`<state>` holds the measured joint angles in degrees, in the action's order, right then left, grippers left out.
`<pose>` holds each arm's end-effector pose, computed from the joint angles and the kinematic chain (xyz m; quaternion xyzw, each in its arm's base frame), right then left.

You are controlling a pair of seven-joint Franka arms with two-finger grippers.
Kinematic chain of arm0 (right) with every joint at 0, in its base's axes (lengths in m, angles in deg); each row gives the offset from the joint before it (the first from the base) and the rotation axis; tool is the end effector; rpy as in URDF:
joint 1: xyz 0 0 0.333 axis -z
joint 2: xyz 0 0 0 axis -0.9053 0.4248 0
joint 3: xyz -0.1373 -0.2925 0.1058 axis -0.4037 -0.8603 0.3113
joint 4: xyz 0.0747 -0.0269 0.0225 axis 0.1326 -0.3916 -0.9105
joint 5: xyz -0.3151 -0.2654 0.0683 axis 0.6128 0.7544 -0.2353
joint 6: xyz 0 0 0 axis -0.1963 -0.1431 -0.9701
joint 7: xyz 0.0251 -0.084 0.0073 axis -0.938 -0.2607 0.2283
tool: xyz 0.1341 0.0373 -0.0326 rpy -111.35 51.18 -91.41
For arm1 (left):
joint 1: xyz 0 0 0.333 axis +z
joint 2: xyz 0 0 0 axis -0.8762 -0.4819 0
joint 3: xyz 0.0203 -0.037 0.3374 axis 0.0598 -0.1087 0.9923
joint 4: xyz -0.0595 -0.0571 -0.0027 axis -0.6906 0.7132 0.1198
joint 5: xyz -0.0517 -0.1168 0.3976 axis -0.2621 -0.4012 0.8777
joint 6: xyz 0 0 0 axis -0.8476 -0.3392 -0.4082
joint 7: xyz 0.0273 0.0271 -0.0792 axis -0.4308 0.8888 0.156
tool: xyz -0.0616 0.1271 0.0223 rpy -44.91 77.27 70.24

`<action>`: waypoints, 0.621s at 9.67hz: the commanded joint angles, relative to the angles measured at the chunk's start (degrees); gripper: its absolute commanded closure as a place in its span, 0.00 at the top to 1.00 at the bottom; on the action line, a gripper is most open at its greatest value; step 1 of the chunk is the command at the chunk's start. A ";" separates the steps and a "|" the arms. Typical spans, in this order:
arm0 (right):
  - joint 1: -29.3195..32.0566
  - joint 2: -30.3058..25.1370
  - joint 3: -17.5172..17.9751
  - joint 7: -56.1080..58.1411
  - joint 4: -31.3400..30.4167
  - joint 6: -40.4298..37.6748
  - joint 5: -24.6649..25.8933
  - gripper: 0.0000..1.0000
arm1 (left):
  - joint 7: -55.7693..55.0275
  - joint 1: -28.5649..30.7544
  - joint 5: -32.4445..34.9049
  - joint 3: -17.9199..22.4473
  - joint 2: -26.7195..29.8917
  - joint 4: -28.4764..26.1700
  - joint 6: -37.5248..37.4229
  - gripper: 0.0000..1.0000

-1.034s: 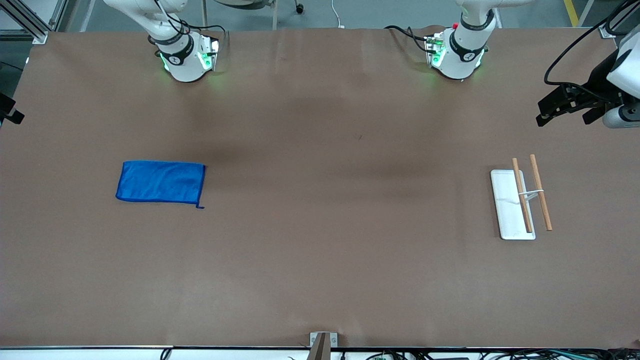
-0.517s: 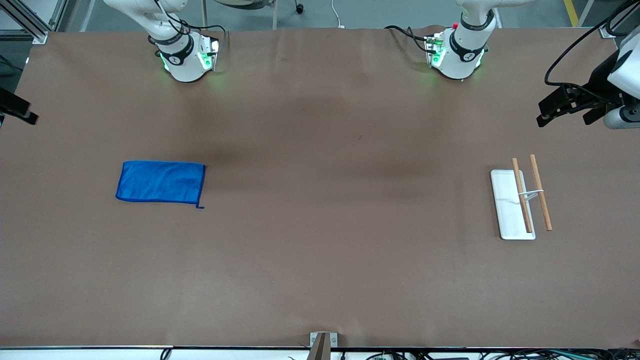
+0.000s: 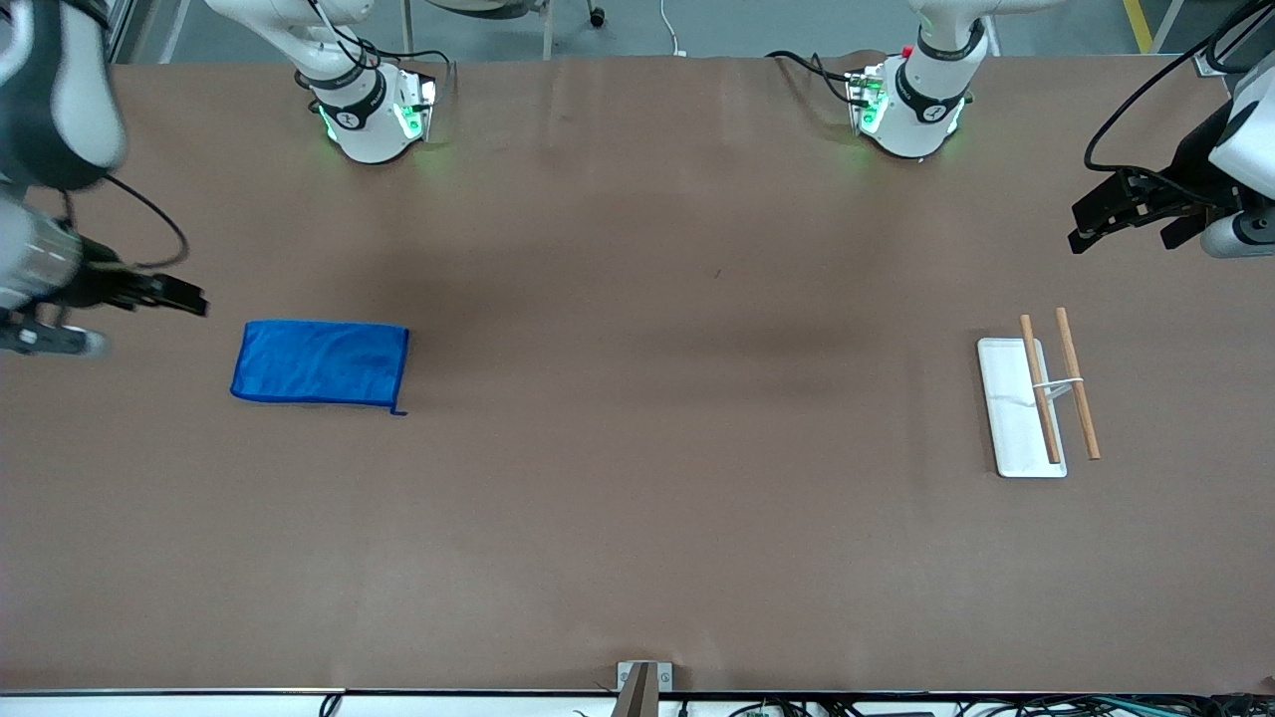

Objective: Right arm passes towel to left arm to hang
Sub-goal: 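Move the right gripper toward the blue towel, then lower the right gripper onto the blue towel edge and close it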

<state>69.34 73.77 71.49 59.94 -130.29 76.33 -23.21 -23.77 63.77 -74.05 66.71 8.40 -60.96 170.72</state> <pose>0.5592 -0.0635 0.3974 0.9973 -0.0358 -0.0642 0.0025 0.5649 -0.0591 0.6466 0.9996 0.0243 0.0089 0.0099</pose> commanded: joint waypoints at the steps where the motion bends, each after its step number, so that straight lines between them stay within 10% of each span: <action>1: -0.26 0.19 0.72 1.53 -11.88 13.83 -0.48 1.00 | 0.51 0.06 0.57 -0.13 -1.36 -0.32 -0.10 1.00; 6: -0.70 11.87 0.99 4.51 -23.69 43.75 -0.39 0.96 | 0.69 0.15 0.66 -0.13 -1.45 -0.33 -0.01 1.00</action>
<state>68.72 84.20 72.44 62.50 -152.41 116.25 -23.16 -23.71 63.83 -74.05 66.72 8.20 -60.94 170.73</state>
